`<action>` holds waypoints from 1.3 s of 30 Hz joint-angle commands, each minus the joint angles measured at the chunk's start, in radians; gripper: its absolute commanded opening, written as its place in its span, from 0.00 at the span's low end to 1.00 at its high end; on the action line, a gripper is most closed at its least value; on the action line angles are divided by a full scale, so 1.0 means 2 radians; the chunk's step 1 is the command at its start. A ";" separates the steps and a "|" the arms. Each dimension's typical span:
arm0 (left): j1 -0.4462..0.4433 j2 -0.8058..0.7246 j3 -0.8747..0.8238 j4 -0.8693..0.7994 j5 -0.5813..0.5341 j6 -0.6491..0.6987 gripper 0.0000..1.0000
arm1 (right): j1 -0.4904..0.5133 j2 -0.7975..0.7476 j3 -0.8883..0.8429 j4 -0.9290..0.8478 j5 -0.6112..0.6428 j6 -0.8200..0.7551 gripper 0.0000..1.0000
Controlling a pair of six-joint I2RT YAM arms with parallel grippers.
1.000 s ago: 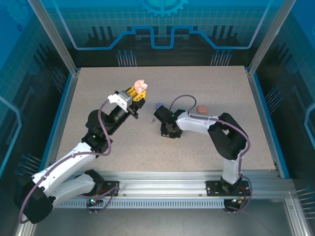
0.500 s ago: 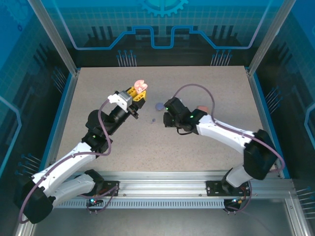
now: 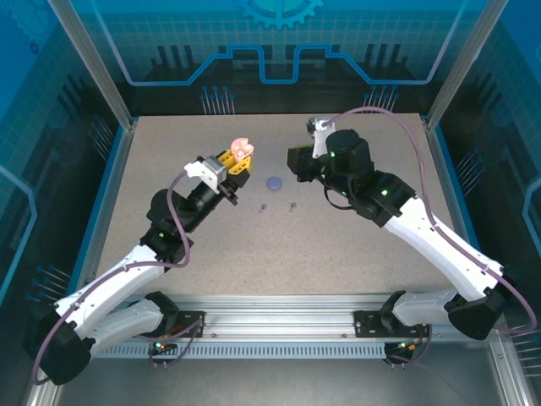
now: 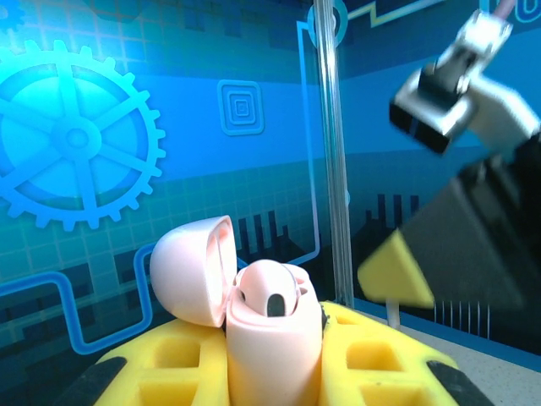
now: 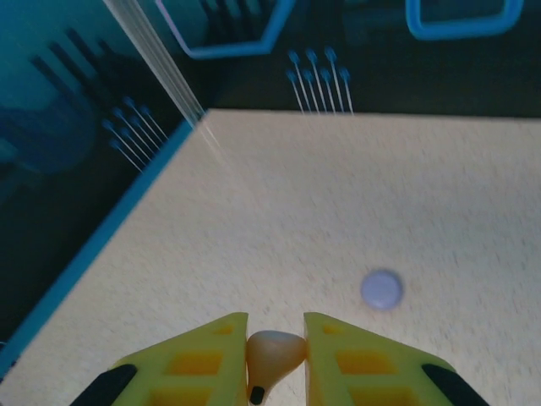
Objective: Insert wireless bluetooth earbuds into charging case
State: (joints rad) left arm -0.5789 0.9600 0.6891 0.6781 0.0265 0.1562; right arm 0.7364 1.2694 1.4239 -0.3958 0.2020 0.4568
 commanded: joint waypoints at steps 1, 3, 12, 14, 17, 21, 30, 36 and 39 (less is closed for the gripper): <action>-0.002 -0.002 0.005 0.008 0.020 -0.010 0.00 | -0.005 -0.011 0.038 0.017 -0.028 -0.033 0.22; -0.002 0.000 0.005 0.007 0.026 -0.013 0.00 | -0.005 -0.010 0.052 0.025 -0.040 -0.037 0.22; -0.002 0.008 0.015 -0.004 0.049 -0.021 0.00 | -0.004 0.014 0.086 0.059 -0.108 -0.049 0.23; -0.002 0.009 0.017 -0.005 0.052 -0.021 0.00 | -0.002 0.017 0.088 0.065 -0.120 -0.052 0.23; -0.002 0.012 0.021 -0.008 0.059 -0.021 0.00 | 0.004 0.023 0.093 0.064 -0.132 -0.060 0.23; -0.002 0.015 0.024 -0.011 0.065 -0.021 0.00 | 0.019 0.035 0.106 0.047 -0.126 -0.083 0.23; -0.003 0.016 0.024 -0.011 0.065 -0.019 0.00 | 0.037 0.054 0.116 0.028 -0.106 -0.104 0.23; -0.002 0.014 0.024 -0.012 0.064 -0.018 0.00 | 0.043 0.064 0.116 0.019 -0.096 -0.113 0.23; -0.003 0.013 0.024 -0.012 0.063 -0.016 0.00 | 0.044 0.066 0.113 0.018 -0.091 -0.114 0.23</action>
State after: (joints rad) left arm -0.5789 0.9947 0.6991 0.6369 0.1368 0.1299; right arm 0.8120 1.3994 1.6295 -0.3553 -0.0036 0.2512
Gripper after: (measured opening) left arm 0.209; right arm 0.231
